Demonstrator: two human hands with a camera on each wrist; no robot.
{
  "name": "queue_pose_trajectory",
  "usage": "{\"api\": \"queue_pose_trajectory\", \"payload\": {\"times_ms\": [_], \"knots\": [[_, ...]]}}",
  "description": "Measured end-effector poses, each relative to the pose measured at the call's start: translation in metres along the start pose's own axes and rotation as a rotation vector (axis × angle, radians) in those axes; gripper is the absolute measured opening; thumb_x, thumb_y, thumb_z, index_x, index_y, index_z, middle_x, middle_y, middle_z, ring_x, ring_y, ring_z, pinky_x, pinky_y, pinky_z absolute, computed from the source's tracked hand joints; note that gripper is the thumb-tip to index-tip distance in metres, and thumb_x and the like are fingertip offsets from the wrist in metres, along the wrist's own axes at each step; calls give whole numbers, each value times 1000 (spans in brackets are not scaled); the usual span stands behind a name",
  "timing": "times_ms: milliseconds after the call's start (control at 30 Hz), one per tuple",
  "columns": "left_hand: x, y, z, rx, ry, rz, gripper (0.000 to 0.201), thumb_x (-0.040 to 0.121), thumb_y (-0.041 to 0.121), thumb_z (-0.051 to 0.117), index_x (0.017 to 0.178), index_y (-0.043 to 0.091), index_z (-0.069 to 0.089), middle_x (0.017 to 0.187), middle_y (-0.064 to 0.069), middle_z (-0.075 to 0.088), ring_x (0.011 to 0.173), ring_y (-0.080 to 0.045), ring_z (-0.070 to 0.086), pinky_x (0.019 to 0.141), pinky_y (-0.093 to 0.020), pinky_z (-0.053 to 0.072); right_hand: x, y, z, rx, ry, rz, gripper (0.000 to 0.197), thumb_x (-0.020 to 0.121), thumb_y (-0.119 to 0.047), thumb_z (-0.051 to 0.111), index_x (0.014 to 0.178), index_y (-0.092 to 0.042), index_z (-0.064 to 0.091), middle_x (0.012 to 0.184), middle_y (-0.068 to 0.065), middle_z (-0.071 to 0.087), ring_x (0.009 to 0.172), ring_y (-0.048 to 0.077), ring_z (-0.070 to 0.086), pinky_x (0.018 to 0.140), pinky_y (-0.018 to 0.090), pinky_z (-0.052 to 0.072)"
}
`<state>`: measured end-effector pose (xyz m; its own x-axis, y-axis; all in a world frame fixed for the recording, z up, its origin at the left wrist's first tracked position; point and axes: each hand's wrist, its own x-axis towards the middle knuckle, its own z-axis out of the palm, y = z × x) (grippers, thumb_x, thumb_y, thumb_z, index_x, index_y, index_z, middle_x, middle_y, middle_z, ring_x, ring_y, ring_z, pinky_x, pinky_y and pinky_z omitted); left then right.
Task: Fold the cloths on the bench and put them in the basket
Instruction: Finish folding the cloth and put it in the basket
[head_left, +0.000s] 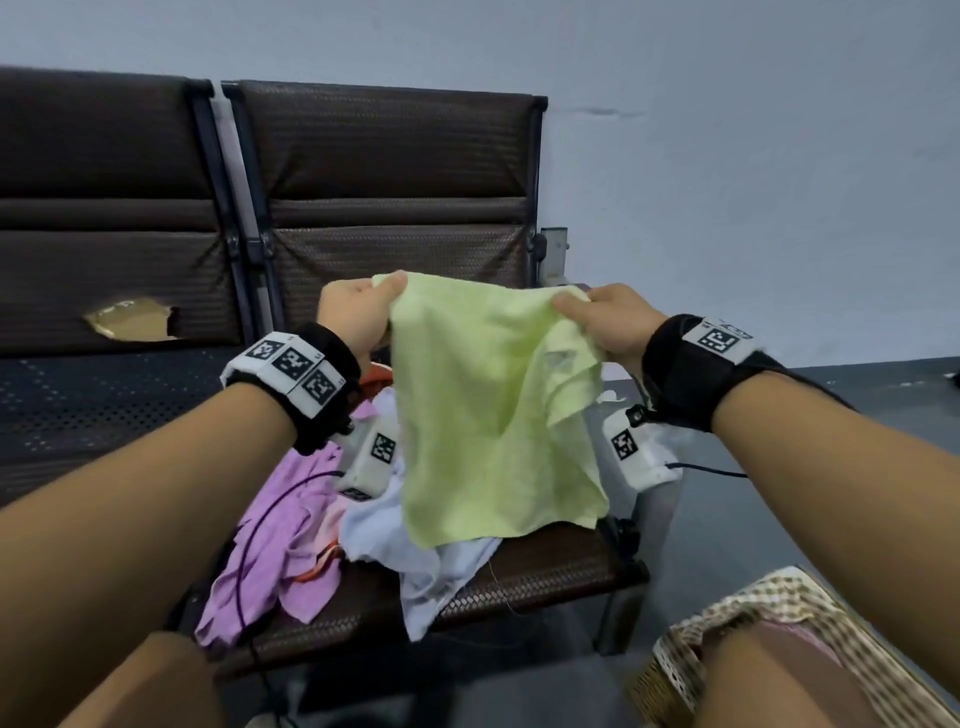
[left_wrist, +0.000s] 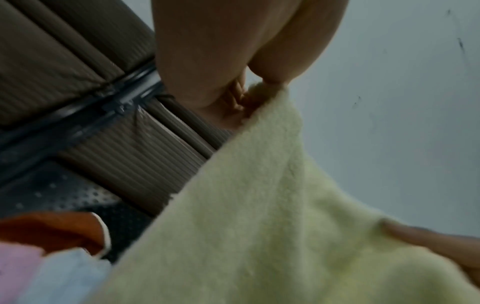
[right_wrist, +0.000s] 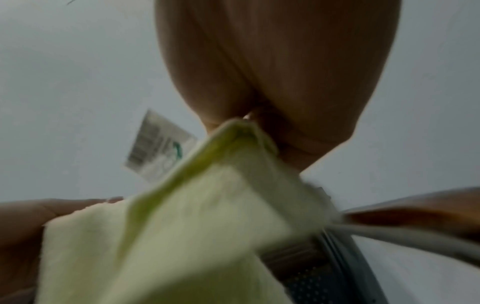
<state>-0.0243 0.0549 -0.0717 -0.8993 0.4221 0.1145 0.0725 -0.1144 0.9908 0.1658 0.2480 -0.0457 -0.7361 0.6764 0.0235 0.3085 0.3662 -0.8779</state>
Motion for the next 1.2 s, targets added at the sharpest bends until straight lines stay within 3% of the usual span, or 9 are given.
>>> {"api": "queue_pose_trajectory", "payload": {"times_ms": [200, 333, 467, 533, 633, 867, 1000, 1100, 1200], "knots": [[-60, 9, 53, -32, -319, 23, 17, 93, 22, 69, 86, 7, 74, 76, -7, 70, 60, -12, 63, 56, -22, 53, -16, -24, 31, 355, -144, 144, 34, 99, -25, 59, 120, 1, 64, 106, 15, 72, 85, 25, 71, 73, 34, 61], [-84, 8, 66, 109, -463, 87, 19, 93, 16, 68, 92, -2, 75, 76, -14, 62, 64, -15, 56, 56, -20, 49, -26, -31, 35, 285, -214, 118, 26, 92, -19, 66, 105, 3, 69, 91, 19, 66, 81, 30, 64, 77, 42, 54], [-76, 11, 55, 43, -333, 30, 18, 88, 8, 61, 101, 3, 73, 88, -12, 71, 71, -19, 65, 63, -27, 51, -26, -26, 29, 204, -227, 67, 22, 91, 3, 48, 104, -7, 63, 96, 18, 58, 87, 29, 56, 79, 42, 45], [-63, 7, 48, 130, -231, 86, 42, 84, -5, 56, 121, 14, 60, 109, -9, 64, 91, -21, 61, 76, -36, 54, -28, -24, 27, 268, -302, 26, 32, 95, 5, 41, 114, -8, 63, 101, 15, 65, 87, 26, 63, 82, 37, 53], [-49, 3, 42, 142, -428, -26, 77, 81, -13, 58, 148, 17, 36, 134, -10, 58, 120, -27, 58, 100, -42, 51, -28, -25, 23, 307, -401, -4, 39, 94, 8, 41, 120, -11, 63, 96, 10, 69, 77, 19, 68, 66, 27, 59], [-22, 9, 37, 89, -560, -21, 5, 91, 13, 69, 96, 14, 67, 102, -8, 72, 91, -21, 68, 82, -34, 53, -13, -16, 0, -173, -309, -98, 34, 83, -40, 77, 106, -15, 73, 104, 4, 76, 95, 22, 72, 94, 44, 57], [-5, 12, 47, 231, -412, 131, 19, 88, 2, 71, 84, 15, 57, 97, -18, 69, 88, -26, 65, 83, -41, 52, 11, -11, -15, -553, -128, -128, 24, 82, -38, 77, 91, -16, 76, 98, -6, 68, 95, 19, 66, 82, 30, 52], [11, 23, 55, 285, -233, 215, 25, 80, 4, 78, 84, 17, 56, 91, -16, 71, 80, -24, 67, 74, -41, 56, 23, -17, -12, -452, 120, -221, 15, 89, -23, 63, 74, -22, 66, 77, -1, 62, 85, 25, 60, 70, 28, 43], [28, 41, 57, 301, -122, 279, 25, 71, 13, 81, 87, 27, 67, 85, 1, 73, 80, -16, 70, 72, -35, 60, 29, -29, -7, -289, 251, -337, 19, 92, -18, 54, 92, -22, 73, 93, 2, 72, 93, 23, 62, 80, 30, 48]]}}
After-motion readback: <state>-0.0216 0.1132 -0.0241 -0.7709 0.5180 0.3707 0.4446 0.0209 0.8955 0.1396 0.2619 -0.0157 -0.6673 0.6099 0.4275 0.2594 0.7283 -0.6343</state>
